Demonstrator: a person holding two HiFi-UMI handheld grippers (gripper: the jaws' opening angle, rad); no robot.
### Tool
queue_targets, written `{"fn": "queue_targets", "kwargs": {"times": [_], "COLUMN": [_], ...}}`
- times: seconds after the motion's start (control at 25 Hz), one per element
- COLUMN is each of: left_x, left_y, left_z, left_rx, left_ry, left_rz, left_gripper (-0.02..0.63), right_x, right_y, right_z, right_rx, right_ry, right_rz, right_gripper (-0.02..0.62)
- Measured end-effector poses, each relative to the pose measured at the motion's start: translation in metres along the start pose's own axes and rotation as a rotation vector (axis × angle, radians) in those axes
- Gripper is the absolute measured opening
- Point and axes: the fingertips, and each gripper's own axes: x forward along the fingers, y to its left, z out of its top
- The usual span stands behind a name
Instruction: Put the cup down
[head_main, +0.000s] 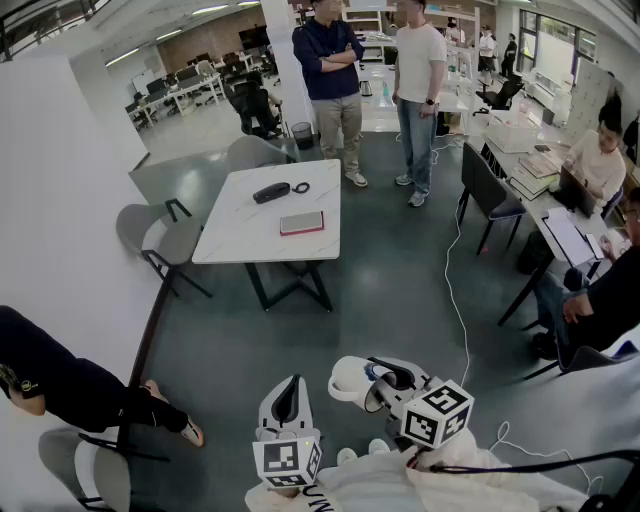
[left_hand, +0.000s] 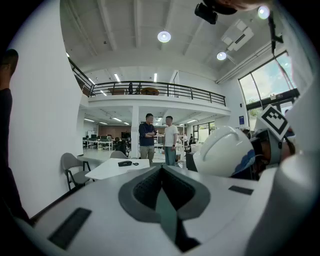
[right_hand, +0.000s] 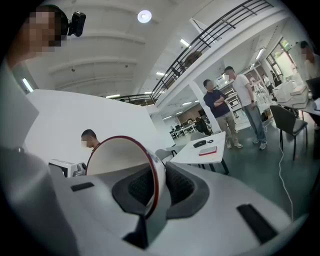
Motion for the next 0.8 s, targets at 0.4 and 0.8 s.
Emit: {"fn": "queue_targets", "kwargs": {"times": [0.4,0.8], "left_x": [0.005,0.02], "left_y": [-0.004,-0.018], "left_z": [-0.005,-0.011], "left_rx": [-0.009,-0.016], "left_ry": [0.015,0.013], "left_rz": [0.003,0.028], "left_gripper": [0.011,0.011], "right_x": [-0.001,-0.005], "right_y": [-0.004,-0.026], "right_z": [0.005,0.008], "right_rx": [-0.004,-0.008], "right_ry": [-0.004,-0.002], "right_rz": [0.006,0.03], "right_gripper": [0.044,0.044]}}
